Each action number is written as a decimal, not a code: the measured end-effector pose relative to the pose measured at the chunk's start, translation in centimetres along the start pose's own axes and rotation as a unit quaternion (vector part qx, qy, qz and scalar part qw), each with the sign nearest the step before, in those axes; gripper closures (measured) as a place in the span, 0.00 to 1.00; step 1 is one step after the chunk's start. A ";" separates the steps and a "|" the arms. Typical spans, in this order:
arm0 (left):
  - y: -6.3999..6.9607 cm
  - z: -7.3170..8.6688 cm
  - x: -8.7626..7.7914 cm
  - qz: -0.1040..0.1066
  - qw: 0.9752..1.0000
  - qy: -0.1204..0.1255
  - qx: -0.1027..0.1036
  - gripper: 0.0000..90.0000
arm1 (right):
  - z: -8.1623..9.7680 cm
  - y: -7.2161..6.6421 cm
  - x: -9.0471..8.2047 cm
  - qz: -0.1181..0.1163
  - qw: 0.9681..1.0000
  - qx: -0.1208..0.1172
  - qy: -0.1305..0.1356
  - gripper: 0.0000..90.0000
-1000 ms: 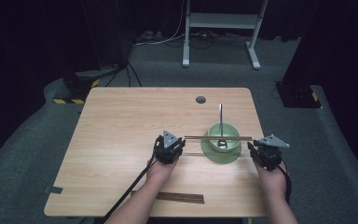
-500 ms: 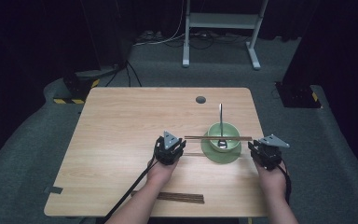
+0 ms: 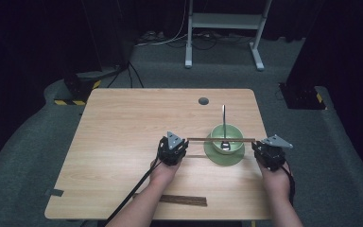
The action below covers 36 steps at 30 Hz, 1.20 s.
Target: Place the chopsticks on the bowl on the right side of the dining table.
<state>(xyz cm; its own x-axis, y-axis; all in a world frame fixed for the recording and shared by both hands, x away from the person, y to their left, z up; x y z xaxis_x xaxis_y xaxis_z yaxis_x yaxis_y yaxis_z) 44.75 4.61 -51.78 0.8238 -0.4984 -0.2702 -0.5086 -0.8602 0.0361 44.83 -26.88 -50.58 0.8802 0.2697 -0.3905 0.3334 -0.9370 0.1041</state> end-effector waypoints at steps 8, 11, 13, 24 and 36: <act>-0.1 0.1 0.2 -0.001 1.000 -0.001 0.001 0.88 | 0.1 0.0 0.0 0.000 1.000 0.000 -0.001 0.84; -0.1 0.1 0.2 -0.001 1.000 -0.001 0.000 0.88 | 0.1 0.0 0.1 0.000 1.000 0.000 -0.001 0.84; -0.1 0.1 0.2 0.001 1.000 0.000 0.002 0.88 | 0.2 0.0 0.1 0.000 1.000 0.001 -0.002 0.84; 0.1 0.1 -0.2 0.001 1.000 0.004 -0.001 0.85 | 0.2 0.0 0.0 0.001 1.000 0.000 0.001 0.81; -0.9 0.4 -1.4 0.016 1.000 0.000 -0.014 0.70 | 0.3 -1.0 -1.2 -0.004 1.000 0.009 0.011 0.63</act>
<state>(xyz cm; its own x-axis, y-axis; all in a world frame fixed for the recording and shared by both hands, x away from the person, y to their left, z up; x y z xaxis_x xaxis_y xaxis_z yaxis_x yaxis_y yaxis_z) 43.90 6.10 -51.79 0.8072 -0.5261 -0.2675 -0.5278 -0.8463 0.0719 43.38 -26.32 -50.48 0.8852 0.2812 -0.3705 0.3338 -0.9388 0.0851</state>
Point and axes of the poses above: each handheld gripper's, and its own axes: x roughly forward along the jaws, z roughly out of its underside, y roughly to its right, the point moved 5 cm from there along x, roughly forward along the jaws, and after that the axes turned 13 degrees about y, right-handed, at the moved point
